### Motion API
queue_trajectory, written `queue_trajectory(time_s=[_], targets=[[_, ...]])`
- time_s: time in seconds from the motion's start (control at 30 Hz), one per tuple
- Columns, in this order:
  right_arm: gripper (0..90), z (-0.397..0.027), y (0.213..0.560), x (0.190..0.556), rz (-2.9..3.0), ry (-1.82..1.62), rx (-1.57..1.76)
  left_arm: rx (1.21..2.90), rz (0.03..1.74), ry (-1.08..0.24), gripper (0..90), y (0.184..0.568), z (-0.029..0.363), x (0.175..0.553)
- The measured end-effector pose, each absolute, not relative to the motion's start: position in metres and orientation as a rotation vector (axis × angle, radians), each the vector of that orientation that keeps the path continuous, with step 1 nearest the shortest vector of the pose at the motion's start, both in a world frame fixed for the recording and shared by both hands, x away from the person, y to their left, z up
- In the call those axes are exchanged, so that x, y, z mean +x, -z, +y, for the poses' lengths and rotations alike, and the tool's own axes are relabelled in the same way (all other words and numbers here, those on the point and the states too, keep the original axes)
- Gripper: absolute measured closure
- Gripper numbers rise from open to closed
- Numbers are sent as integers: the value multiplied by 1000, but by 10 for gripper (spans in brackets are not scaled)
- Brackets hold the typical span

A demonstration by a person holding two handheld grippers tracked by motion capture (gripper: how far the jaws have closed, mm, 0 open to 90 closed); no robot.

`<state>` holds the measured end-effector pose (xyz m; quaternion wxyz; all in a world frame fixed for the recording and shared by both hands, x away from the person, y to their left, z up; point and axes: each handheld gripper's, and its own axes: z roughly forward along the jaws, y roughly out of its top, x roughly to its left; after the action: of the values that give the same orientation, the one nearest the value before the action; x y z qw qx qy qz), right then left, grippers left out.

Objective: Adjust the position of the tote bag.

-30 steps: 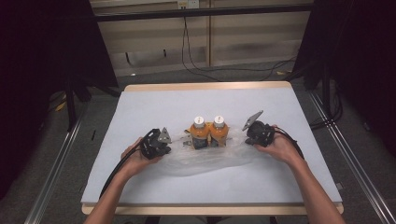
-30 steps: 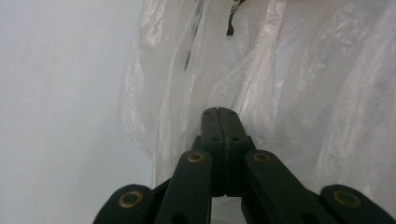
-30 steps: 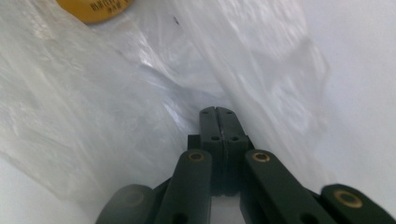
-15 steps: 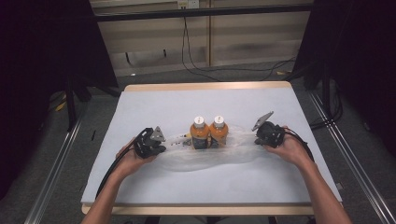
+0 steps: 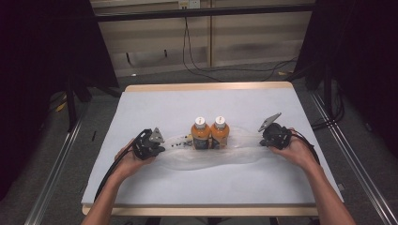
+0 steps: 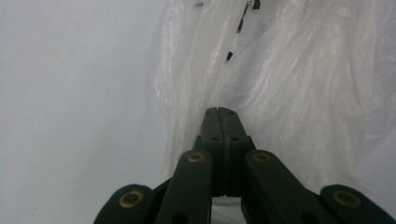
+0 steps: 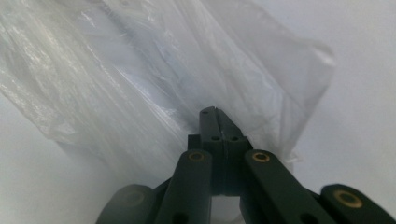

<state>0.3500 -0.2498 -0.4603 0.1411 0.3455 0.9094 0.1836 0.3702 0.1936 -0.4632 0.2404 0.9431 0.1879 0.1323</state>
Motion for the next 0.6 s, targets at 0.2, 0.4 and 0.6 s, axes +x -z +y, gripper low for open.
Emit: queue_trajectory(time_s=[0.2, 0.4, 0.6], targets=[[900, -256, 461, 346, 2621, -545, 1006, 2535, 533, -310, 900, 465, 199, 371], [900, -257, 461, 341, 2608, -538, 997, 2498, 555, -276, 900, 466, 202, 371], [900, -257, 462, 339, 2589, -549, 1006, 2454, 583, -219, 900, 467, 206, 376]])
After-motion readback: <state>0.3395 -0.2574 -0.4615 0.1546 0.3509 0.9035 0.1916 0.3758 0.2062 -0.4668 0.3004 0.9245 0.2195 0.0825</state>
